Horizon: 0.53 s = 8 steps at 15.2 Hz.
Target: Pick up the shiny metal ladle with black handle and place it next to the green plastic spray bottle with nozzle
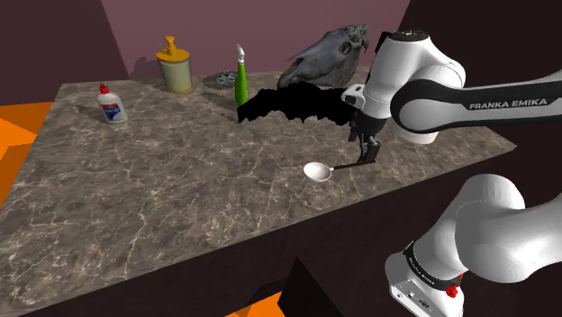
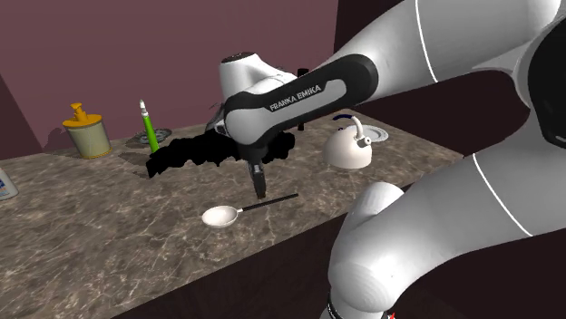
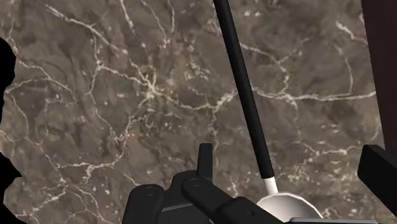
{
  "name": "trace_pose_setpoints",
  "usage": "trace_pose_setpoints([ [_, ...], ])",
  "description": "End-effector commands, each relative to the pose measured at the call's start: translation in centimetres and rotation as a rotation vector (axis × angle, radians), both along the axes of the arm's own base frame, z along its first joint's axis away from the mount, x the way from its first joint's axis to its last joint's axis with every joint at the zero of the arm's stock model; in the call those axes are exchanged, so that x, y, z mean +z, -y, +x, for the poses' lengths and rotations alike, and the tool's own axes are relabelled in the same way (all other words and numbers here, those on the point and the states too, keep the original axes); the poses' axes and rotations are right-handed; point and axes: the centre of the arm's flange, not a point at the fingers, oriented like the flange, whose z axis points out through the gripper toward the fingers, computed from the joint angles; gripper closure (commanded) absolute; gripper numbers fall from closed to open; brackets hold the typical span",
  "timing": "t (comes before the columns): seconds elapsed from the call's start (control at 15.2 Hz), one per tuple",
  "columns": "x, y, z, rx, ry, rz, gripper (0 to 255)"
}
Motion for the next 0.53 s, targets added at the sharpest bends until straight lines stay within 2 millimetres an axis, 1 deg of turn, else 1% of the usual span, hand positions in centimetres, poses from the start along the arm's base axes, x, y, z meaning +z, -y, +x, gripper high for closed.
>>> trace_pose_setpoints([
  [0.0, -2.7, -0.5, 0.7, 0.17, -0.004, -0.012, 0],
  [0.07, -4.0, -0.7, 0.7, 0.249, -0.007, -0.018, 0],
  [0.13, -4.5, -0.8, 0.8, 0.279, -0.008, -0.02, 0],
  [0.46, -7.1, -0.4, 0.9, 0.279, -0.008, -0.02, 0],
])
